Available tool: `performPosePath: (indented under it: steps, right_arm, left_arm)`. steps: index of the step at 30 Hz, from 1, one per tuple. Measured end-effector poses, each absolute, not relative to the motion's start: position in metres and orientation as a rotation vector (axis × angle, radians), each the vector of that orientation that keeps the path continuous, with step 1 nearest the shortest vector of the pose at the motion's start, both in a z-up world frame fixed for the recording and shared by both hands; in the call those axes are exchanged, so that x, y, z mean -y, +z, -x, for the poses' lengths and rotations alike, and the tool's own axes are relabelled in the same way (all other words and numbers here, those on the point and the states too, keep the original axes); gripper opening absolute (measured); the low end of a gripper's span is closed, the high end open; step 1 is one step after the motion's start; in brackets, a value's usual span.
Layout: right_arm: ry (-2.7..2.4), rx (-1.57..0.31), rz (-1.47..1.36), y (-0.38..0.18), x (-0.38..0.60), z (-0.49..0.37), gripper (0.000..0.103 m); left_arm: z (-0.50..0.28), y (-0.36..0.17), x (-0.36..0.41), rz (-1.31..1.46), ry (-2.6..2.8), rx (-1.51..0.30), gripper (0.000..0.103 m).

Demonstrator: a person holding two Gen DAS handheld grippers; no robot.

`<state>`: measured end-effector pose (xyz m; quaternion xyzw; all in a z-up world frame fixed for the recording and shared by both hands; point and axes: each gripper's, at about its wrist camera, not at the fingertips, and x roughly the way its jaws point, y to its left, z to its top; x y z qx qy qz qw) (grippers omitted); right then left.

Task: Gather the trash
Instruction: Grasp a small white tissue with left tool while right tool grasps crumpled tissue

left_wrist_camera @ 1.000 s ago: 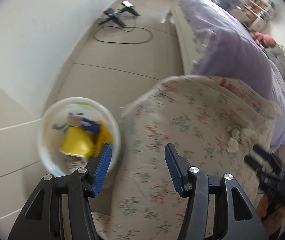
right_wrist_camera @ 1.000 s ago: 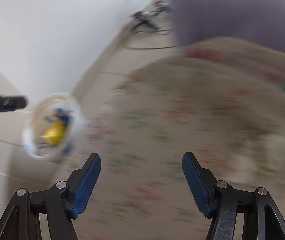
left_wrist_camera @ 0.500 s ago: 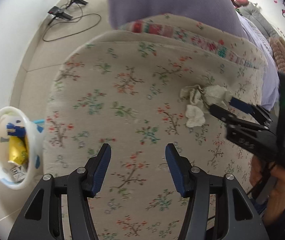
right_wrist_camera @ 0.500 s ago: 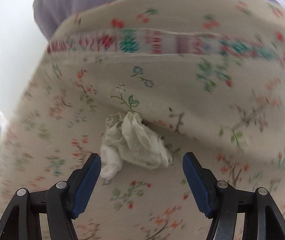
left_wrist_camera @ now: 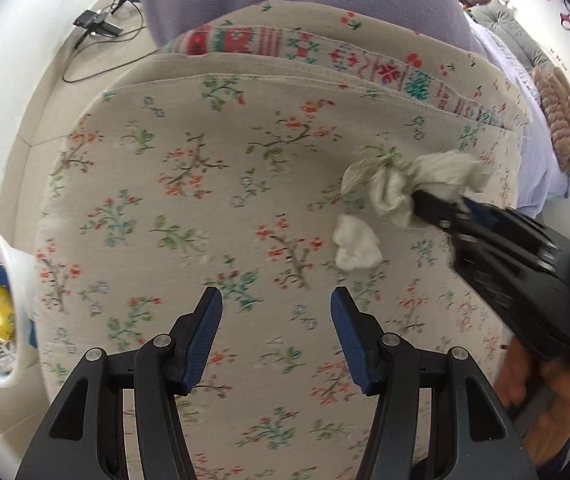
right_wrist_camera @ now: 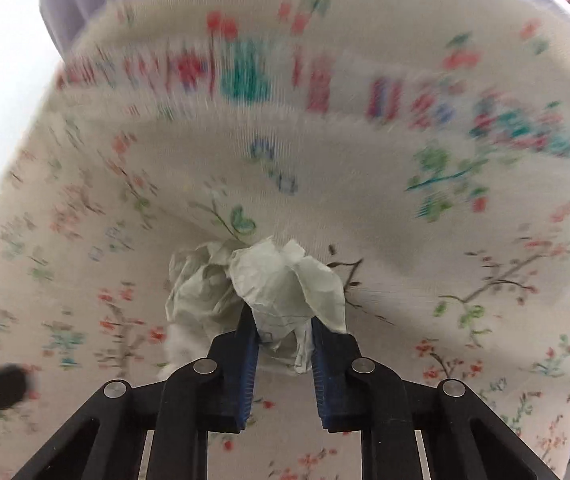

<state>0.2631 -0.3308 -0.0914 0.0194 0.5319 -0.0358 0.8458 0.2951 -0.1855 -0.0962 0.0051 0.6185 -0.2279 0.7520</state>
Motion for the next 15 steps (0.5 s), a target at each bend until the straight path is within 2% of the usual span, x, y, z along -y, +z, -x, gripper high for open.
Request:
performPosePath:
  steps: [8, 15]
  right_arm:
    - [-0.103, -0.955, -0.141, -0.016, 0.364, -0.207, 0.020]
    - [-0.168, -0.919, -0.263, -0.001, 0.403, -0.183, 0.020]
  left_arm:
    - [-0.300, -0.115, 0.219, 0.067, -0.550, -1.376, 0.059]
    - [-0.307, -0.136, 0.266, 0.088, -0.577, -1.336, 0.059]
